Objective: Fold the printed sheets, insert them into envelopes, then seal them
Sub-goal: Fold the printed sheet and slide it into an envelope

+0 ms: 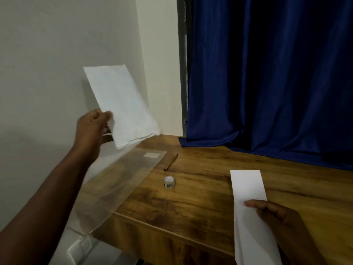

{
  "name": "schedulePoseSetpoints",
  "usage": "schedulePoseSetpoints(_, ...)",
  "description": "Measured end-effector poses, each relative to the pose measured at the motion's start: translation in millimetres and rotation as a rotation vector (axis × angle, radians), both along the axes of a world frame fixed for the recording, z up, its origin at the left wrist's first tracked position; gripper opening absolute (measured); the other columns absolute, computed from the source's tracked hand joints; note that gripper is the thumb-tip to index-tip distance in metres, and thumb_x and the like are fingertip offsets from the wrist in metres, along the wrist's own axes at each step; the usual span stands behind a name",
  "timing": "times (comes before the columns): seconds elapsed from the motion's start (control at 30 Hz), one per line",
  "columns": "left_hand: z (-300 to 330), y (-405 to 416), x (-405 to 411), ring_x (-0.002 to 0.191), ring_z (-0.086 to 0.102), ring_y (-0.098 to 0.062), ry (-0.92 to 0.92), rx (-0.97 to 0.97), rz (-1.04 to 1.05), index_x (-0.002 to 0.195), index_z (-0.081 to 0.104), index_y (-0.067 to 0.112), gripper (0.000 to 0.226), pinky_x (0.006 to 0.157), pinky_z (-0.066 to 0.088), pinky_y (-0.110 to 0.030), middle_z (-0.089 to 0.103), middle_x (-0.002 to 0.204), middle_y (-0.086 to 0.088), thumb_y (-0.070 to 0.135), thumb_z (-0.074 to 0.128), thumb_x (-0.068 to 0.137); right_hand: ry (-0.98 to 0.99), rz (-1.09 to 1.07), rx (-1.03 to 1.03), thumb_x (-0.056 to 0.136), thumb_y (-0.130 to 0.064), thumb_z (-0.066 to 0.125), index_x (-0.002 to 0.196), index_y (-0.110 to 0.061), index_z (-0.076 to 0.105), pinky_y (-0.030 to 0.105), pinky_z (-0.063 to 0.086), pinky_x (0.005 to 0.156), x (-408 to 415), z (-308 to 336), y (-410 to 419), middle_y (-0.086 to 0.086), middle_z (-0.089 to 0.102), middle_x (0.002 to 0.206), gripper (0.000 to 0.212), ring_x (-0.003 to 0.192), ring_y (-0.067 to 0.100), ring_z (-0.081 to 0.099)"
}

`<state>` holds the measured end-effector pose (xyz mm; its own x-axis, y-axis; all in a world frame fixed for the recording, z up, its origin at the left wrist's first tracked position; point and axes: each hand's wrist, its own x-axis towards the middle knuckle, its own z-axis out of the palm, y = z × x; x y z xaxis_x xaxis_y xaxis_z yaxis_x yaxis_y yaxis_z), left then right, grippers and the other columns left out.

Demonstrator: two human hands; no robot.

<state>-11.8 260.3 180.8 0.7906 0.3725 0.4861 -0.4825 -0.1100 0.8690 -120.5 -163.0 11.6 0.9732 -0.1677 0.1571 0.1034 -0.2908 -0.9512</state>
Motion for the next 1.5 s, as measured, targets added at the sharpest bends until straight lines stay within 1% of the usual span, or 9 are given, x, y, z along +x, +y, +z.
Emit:
schedulePoseSetpoints(0.13, -29.7, -68.1, -23.3, 0.065, 0.066, -0.018, 0.057, -0.178, -0.426, 0.102, 0.070, 0.016, 0.011, 0.049, 0.054, -0.028, 0.072, 0.088, -0.007, 0.023, 0.066, 0.096, 0.036, -0.024, 0.022, 0.097, -0.002, 0.060, 0.085, -0.033, 0.082, 0.036, 0.041, 0.103, -6.8, 5.6, 2.7, -0.013, 0.066, 0.114, 0.039, 0.100, 0.008, 0.057)
schedulePoseSetpoints(0.27, -86.9, -153.7, -39.0, 0.065, 0.067, -0.019, 0.277, -0.306, -0.693, 0.114, 0.072, 0.010, 0.041, 0.052, 0.058, -0.031, 0.073, 0.090, -0.014, 0.033, 0.082, 0.081, 0.040, -0.012, 0.148, 0.090, -0.033, 0.074, 0.088, -0.035, 0.083, 0.023, 0.054, 0.069, -23.5, 20.3, 6.9, -0.012, 0.077, 0.094, 0.009, 0.080, 0.006, 0.071)
schedulePoseSetpoints(0.43, -133.9, -235.5, -54.9, 0.081, 0.076, -0.030, 0.484, -0.262, -0.816, 0.126, 0.061, 0.012, 0.053, 0.057, 0.059, -0.036, 0.076, 0.110, -0.013, 0.035, 0.077, 0.081, 0.045, 0.006, 0.394, 0.085, -0.052, 0.073, 0.089, -0.019, 0.080, 0.029, 0.057, 0.061, -35.5, 28.2, -13.5, 0.012, 0.078, 0.094, 0.034, 0.077, 0.024, 0.075)
schedulePoseSetpoints(0.67, -133.8, -239.6, -57.5, 0.085, 0.076, -0.028, 0.818, 0.503, -1.102, 0.112, 0.069, 0.010, 0.053, 0.061, 0.061, -0.036, 0.078, 0.100, -0.013, 0.054, 0.074, 0.082, 0.078, -0.176, 0.404, 0.090, -0.037, 0.067, 0.093, -0.016, 0.082, 0.024, 0.057, 0.060, -43.1, 30.5, -36.9, 0.010, 0.080, 0.097, 0.026, 0.083, 0.024, 0.077)
schedulePoseSetpoints(0.83, -118.5, -236.1, -50.4, 0.081, 0.071, -0.011, 0.266, 0.799, -0.953, 0.101, 0.070, 0.039, 0.024, 0.063, 0.058, -0.027, 0.076, 0.095, 0.008, 0.050, 0.078, 0.081, 0.143, -0.152, 0.408, 0.098, -0.030, 0.062, 0.093, -0.017, 0.082, 0.024, 0.057, 0.059, -36.8, 27.4, -45.9, 0.012, 0.079, 0.098, 0.025, 0.083, 0.025, 0.077)
schedulePoseSetpoints(0.93, -115.3, -247.5, -39.0, 0.117, 0.053, 0.004, -0.057, 0.985, -0.810, 0.128, 0.052, 0.053, 0.065, 0.091, 0.049, -0.017, 0.056, 0.128, 0.032, 0.058, 0.084, 0.071, 0.137, -0.170, 0.332, 0.095, -0.035, 0.064, 0.092, -0.014, 0.082, 0.024, 0.058, 0.061, -33.0, 26.3, -45.1, 0.009, 0.080, 0.094, 0.027, 0.081, 0.023, 0.077)
schedulePoseSetpoints(1.13, -117.4, -292.5, -8.7, 0.147, -0.002, 0.012, -0.194, 1.356, -0.934, 0.156, -0.002, 0.051, 0.125, 0.118, 0.007, -0.019, 0.000, 0.163, 0.031, 0.064, 0.085, 0.067, 0.039, -0.200, 0.251, 0.083, -0.039, 0.073, 0.068, -0.010, 0.078, 0.020, 0.050, 0.055, -28.6, 19.8, -42.1, 0.013, 0.075, 0.072, 0.033, 0.062, 0.017, 0.070)
schedulePoseSetpoints(1.3, -130.9, -313.8, 7.5, 0.131, 0.004, 0.029, -0.252, 1.326, -1.001, 0.140, -0.012, 0.074, 0.122, 0.111, 0.014, -0.013, 0.004, 0.144, 0.053, 0.058, 0.085, 0.067, -0.004, -0.193, 0.289, 0.074, -0.043, 0.079, 0.076, 0.001, 0.077, 0.030, 0.053, 0.064, -27.4, 14.1, -45.3, 0.024, 0.076, 0.082, 0.044, 0.072, 0.024, 0.070)
schedulePoseSetpoints(1.5, -156.1, -308.7, 11.0, 0.141, 0.024, 0.005, -0.330, 1.136, -0.871, 0.152, 0.005, 0.058, 0.123, 0.113, 0.033, -0.034, 0.016, 0.151, 0.038, 0.074, 0.083, 0.058, 0.044, -0.098, 0.323, 0.085, -0.032, 0.071, 0.090, -0.006, 0.081, 0.032, 0.058, 0.075, -26.0, 7.4, -52.5, 0.017, 0.078, 0.095, 0.029, 0.087, 0.028, 0.075)
